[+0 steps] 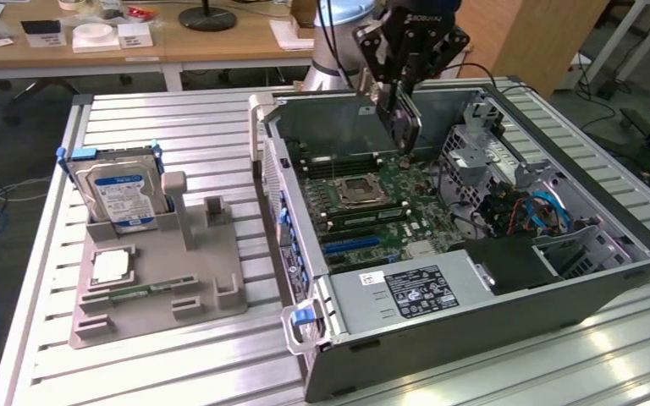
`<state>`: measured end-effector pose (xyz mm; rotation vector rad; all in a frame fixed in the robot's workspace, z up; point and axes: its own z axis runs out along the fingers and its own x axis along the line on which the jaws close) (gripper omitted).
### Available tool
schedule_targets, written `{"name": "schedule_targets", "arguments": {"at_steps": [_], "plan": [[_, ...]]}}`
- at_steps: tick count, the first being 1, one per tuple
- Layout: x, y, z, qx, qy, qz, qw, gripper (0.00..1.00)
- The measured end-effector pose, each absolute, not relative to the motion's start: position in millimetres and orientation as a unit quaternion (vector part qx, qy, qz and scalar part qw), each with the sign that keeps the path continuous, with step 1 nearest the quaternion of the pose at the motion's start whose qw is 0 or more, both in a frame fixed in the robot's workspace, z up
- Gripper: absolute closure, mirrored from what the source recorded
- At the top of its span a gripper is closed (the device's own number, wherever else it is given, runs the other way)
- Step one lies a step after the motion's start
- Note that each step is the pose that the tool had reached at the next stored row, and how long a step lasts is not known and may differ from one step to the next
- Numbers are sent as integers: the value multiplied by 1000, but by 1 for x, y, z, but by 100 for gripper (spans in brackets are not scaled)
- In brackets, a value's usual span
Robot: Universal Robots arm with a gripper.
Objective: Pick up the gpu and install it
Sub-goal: 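Pick up the gpu and move the gpu toward the slot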
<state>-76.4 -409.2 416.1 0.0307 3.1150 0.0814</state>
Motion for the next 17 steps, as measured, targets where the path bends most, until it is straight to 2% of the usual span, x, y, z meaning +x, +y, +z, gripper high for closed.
{"name": "schedule_targets", "arguments": {"at_steps": [17], "plan": [[-21,-408,416,10,1000,27,13,73]]}}
